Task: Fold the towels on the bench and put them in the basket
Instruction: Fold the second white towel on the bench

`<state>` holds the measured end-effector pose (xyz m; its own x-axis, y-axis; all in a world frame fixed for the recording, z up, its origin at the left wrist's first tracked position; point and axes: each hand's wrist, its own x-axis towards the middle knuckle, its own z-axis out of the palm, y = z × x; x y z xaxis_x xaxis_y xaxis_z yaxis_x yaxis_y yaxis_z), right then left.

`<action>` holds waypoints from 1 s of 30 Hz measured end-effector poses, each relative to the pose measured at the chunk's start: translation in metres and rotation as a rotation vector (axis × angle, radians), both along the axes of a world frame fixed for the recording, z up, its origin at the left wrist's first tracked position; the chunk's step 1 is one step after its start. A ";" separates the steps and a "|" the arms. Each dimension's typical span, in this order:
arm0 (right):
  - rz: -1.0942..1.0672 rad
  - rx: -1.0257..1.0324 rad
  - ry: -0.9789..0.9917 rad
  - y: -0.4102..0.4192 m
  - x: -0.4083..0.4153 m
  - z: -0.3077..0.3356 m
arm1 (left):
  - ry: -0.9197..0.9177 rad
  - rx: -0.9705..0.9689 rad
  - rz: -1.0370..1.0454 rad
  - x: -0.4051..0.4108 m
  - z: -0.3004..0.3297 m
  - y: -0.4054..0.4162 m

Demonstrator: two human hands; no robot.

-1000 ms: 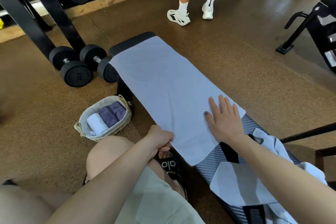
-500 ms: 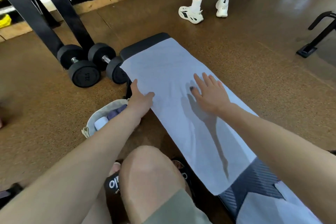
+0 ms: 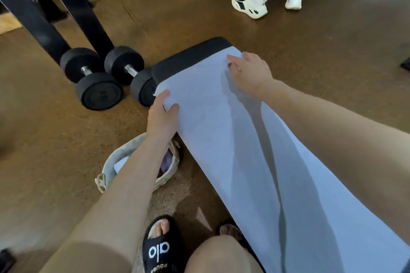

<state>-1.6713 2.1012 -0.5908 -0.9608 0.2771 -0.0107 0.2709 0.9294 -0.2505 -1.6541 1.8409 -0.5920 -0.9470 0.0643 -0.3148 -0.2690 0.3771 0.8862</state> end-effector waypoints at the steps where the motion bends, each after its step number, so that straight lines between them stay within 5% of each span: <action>1: 0.017 -0.004 -0.019 0.001 -0.007 0.000 | 0.021 -0.010 0.009 -0.005 0.001 -0.001; 8: -0.299 -0.404 0.202 0.018 -0.044 -0.003 | 0.044 0.014 0.143 -0.025 -0.006 -0.011; 21: -0.416 -0.328 0.278 0.031 -0.060 -0.005 | 0.088 0.097 0.143 -0.046 -0.011 -0.004; 23: -0.400 -0.287 0.209 0.030 -0.060 -0.004 | 0.119 0.050 0.113 -0.047 -0.010 -0.003; 26: -0.240 0.059 0.249 0.022 -0.049 0.000 | 0.166 -0.080 0.063 -0.045 -0.009 -0.002; 30: 0.069 0.151 0.285 -0.002 -0.035 -0.011 | 0.510 -0.616 -0.041 -0.027 -0.011 0.004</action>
